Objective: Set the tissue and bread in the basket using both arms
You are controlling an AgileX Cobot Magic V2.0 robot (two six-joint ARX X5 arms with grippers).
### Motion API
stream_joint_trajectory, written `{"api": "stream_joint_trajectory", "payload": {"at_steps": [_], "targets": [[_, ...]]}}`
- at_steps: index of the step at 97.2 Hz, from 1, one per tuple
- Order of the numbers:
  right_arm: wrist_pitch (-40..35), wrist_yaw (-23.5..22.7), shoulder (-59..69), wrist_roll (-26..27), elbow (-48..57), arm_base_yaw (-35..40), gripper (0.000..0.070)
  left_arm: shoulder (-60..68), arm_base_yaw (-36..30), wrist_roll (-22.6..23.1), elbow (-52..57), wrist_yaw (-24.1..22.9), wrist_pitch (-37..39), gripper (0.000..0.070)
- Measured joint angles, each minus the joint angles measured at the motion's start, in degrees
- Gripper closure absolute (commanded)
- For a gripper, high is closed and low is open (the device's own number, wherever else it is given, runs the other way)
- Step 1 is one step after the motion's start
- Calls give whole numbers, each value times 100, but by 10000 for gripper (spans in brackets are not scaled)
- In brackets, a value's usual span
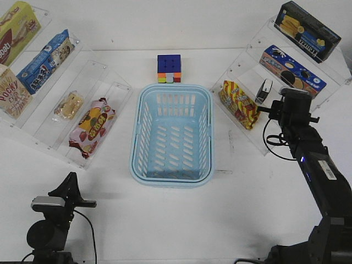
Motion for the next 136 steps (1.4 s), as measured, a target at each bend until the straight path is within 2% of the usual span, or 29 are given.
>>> {"api": "stream_joint_trajectory", "payload": {"at_steps": [20,28,42,60,77,82,93,99,110,114,119,126,136], "targets": [[-245,-48,-280,-52,35,-13,700,0,0,0,0,0,0,699],[-337,-245,-774,-59,35,4,700,0,0,0,0,0,0,699],[-332,-1012,-1917,-22,68,295,700,0,0,0,0,0,0,699],[-131,-2769,-2337,162,149,1226,700,0,0,0,0,0,0,699],[-225,-2876,-1687,42,138,2492,698,0,0,0,0,0,0,699],[-256,-2881,-1469,-35,131,2780,652,0,0,0,0,0,0,699],[-227,-2898,-1051,-210,127,3213,398,0,0,0,0,0,0,699],[-225,-2889,-879,-238,127,3296,362,0,0,0,0,0,0,699],[-201,-2885,-798,-254,111,3300,365,0,0,-48,0,0,2,699],[-157,-2876,-844,-256,111,3294,385,0,0,-131,0,0,2,699],[-155,-2813,-970,-256,111,3244,484,0,0,-267,0,2,2,699],[-149,-2629,-1270,-258,109,3101,696,0,0,-555,0,4,7,699],[-109,-2249,-1923,-302,109,2734,700,0,0,-1150,0,9,15,699]]}}
